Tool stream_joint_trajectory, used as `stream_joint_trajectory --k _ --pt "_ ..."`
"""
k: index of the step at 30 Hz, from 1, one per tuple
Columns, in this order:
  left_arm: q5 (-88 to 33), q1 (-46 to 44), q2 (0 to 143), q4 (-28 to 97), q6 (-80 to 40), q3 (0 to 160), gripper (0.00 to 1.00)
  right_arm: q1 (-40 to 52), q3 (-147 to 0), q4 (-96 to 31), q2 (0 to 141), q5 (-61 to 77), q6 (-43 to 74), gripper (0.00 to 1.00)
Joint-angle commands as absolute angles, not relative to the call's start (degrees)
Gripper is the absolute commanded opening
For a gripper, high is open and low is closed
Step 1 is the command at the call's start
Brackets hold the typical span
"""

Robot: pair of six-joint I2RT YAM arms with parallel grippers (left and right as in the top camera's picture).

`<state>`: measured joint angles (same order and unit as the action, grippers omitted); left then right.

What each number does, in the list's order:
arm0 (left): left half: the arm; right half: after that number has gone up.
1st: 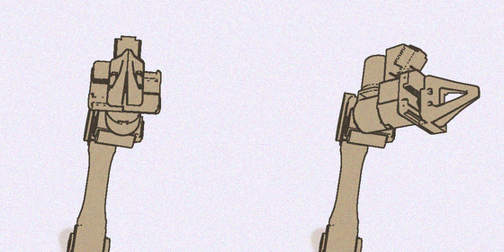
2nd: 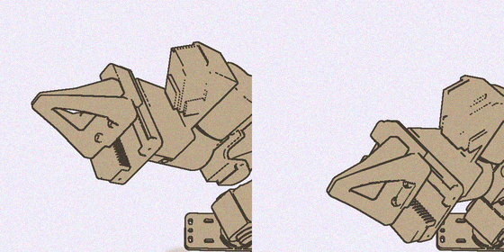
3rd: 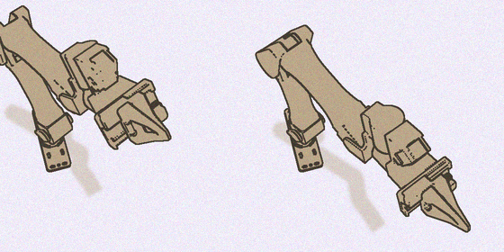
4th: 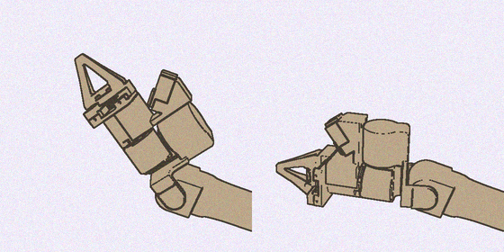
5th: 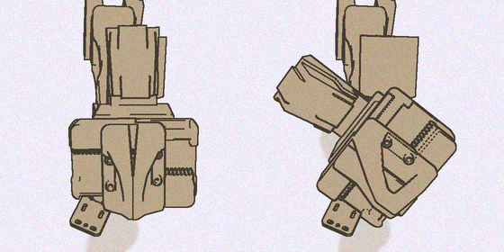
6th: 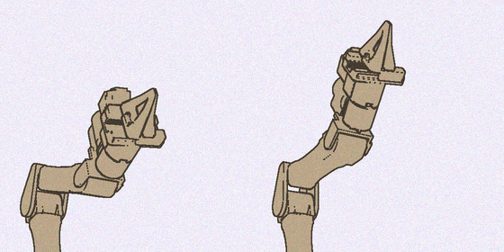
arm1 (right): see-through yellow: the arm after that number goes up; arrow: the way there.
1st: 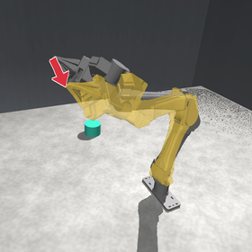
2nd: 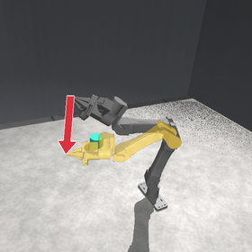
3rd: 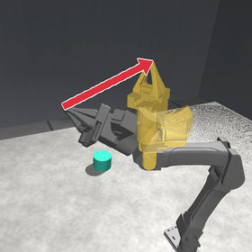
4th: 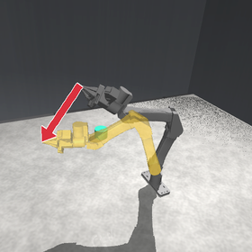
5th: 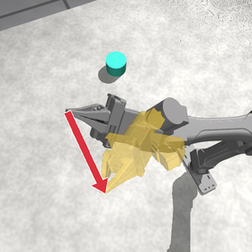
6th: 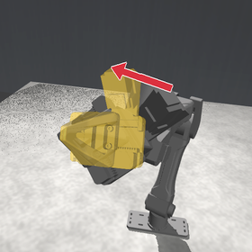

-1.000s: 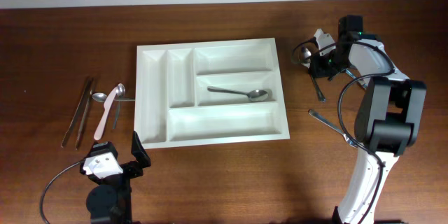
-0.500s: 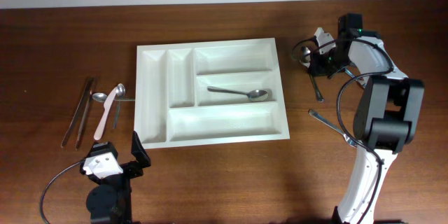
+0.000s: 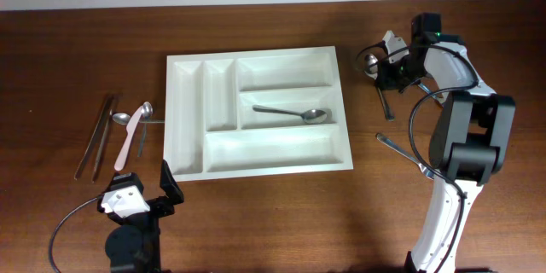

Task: Pack container

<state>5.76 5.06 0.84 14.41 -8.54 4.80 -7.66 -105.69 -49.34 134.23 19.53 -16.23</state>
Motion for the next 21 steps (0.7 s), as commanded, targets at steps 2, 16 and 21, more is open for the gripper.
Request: stream_joint_trajectory --k 2,16,21 --pt "5.1 5.4 0.4 14.4 -7.4 4.5 0.99 -7.1 -110.4 -49.8 135.3 21.3 -15.8 0.04" --pt "5.1 5.4 0.4 14.4 -7.4 4.5 0.99 -7.2 -116.6 -50.9 135.4 21.2 -16.7 0.04" --pt "5.1 5.4 0.4 14.4 -7.4 4.5 0.99 -7.2 -116.2 -50.6 135.4 20.3 -16.7 0.05"
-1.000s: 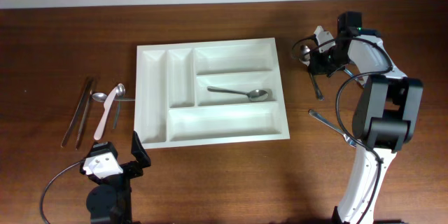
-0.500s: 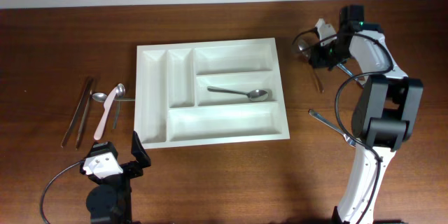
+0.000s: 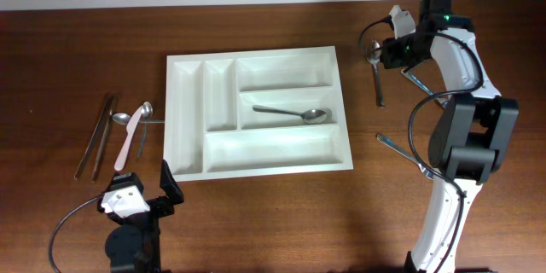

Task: Pack container

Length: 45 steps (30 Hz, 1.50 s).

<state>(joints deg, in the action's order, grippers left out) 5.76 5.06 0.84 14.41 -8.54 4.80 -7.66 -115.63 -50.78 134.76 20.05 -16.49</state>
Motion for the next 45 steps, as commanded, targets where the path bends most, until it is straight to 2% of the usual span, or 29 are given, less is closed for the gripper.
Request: stream_joint_trajectory --k 1,2,4,6,7,13,30,35,40,45 --pt "5.1 5.4 0.4 14.4 -7.4 4.5 0.99 -7.2 -115.9 -50.2 135.4 20.2 -16.7 0.10" --pt "5.1 5.4 0.4 14.4 -7.4 4.5 0.99 -7.2 -115.4 -49.6 135.4 19.9 -16.7 0.26" --pt "5.1 5.4 0.4 14.4 -7.4 4.5 0.99 -7.2 -114.7 -47.5 135.4 19.4 -16.7 0.63" --pt "5.1 5.4 0.4 14.4 -7.4 4.5 0.99 -7.1 -114.4 -44.8 135.7 18.9 -16.6 0.79" --pt "5.1 5.4 0.4 14.4 -7.4 4.5 0.99 -7.1 -114.4 -43.4 135.8 18.7 -16.6 0.80" --pt "5.1 5.4 0.4 14.4 -7.4 4.5 0.99 -7.0 -114.4 -36.0 138.2 18.7 -12.7 0.80" --pt "5.1 5.4 0.4 14.4 -7.4 4.5 0.99 -4.8 -114.4 -32.1 143.7 18.9 -9.5 0.77" --pt "5.1 5.4 0.4 14.4 -7.4 4.5 0.99 -4.4 -114.4 -31.7 144.8 18.9 -8.4 0.69" --pt "5.1 5.4 0.4 14.4 -7.4 4.5 0.99 -4.6 -114.4 -31.7 145.0 18.9 -8.2 0.53" --pt "5.1 5.4 0.4 14.4 -7.4 4.5 0.99 -4.6 -114.4 -32.6 145.0 18.9 -8.2 0.44"
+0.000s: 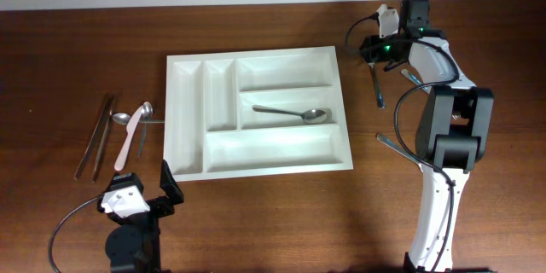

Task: Pack container

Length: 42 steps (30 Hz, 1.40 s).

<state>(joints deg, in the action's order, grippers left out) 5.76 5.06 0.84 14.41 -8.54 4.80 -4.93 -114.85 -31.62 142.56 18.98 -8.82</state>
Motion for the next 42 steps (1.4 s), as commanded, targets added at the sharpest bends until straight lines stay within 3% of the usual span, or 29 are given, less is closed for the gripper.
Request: stream_joint_trajectory --k 1,11,39,42 --pt "5.1 5.4 0.4 14.4 -7.4 4.5 0.99 -4.6 -114.4 -32.8 145.0 18.9 -8.2 0.44" --pt "5.1 5.4 0.4 14.4 -7.4 4.5 0.99 -4.6 -114.4 -34.2 145.0 18.9 -8.2 0.31" --pt "5.1 5.4 0.4 14.4 -7.4 4.5 0.99 -4.5 -114.4 -26.6 145.0 22.3 -4.0 0.31" --pt "5.1 5.4 0.4 14.4 -7.4 4.5 0.99 -4.5 -114.4 -26.6 145.0 22.3 -4.0 0.21"
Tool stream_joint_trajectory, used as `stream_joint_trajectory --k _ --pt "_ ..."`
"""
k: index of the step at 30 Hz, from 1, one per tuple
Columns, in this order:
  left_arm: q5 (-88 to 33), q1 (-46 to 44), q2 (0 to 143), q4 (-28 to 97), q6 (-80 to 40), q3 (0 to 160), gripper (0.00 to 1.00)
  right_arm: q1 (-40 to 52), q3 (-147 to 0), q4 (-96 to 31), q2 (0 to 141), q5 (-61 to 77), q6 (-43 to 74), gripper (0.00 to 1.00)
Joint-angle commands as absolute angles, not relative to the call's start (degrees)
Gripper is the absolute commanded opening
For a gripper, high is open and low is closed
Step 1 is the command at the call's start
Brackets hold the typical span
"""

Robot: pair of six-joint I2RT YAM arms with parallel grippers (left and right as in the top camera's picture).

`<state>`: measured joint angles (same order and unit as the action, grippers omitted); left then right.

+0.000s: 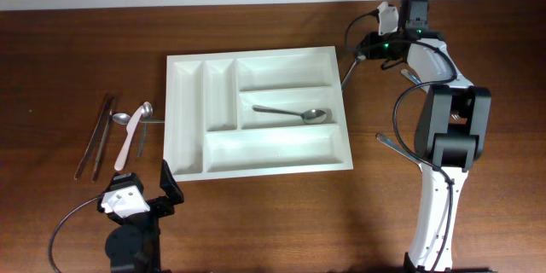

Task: Pack container

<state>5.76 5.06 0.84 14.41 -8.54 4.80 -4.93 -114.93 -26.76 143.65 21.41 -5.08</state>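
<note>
The white cutlery tray point(256, 166) lies mid-table, with one metal spoon point(294, 114) in its middle right compartment. My right gripper point(368, 48) is just off the tray's far right corner, shut on a metal spoon point(350, 66) whose handle slants down-left to the tray's right rim. My left gripper point(169, 183) rests at the near left, below the tray's front left corner, with nothing seen in it. Its jaws are not readable from above.
Left of the tray lie dark chopsticks point(95, 135), a pink-handled spoon point(130, 141) and a small metal spoon point(141, 113). A metal utensil point(399, 148) lies right of the tray by the right arm's base, and another point(410, 76) lies under the arm.
The spoon in my right gripper has turned: its handle hung straight down toward the near side, and now slants left toward the tray's right rim. The gripper has barely shifted. The left arm is unchanged.
My right gripper was low on a spoon lying on the table right of the tray. Then it held that spoon a bit farther back, then closer to the tray's far right corner. Now the spoon's handle points at the tray's rim.
</note>
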Motion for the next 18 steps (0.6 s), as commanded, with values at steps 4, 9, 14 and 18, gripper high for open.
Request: stream_joint_trajectory --k 4,9,14,18 --pt "5.1 5.4 0.4 14.4 -7.4 4.5 0.99 -4.5 -114.4 -27.0 145.0 22.3 -4.0 0.06" --pt "5.1 5.4 0.4 14.4 -7.4 4.5 0.99 -4.5 -114.4 -27.6 145.0 22.3 -4.0 0.04" --pt "5.1 5.4 0.4 14.4 -7.4 4.5 0.99 -4.7 -114.4 -27.6 145.0 22.3 -4.6 0.04" --pt "5.1 5.4 0.4 14.4 -7.4 4.5 0.99 -6.1 -114.4 -27.8 145.0 22.5 -5.8 0.04"
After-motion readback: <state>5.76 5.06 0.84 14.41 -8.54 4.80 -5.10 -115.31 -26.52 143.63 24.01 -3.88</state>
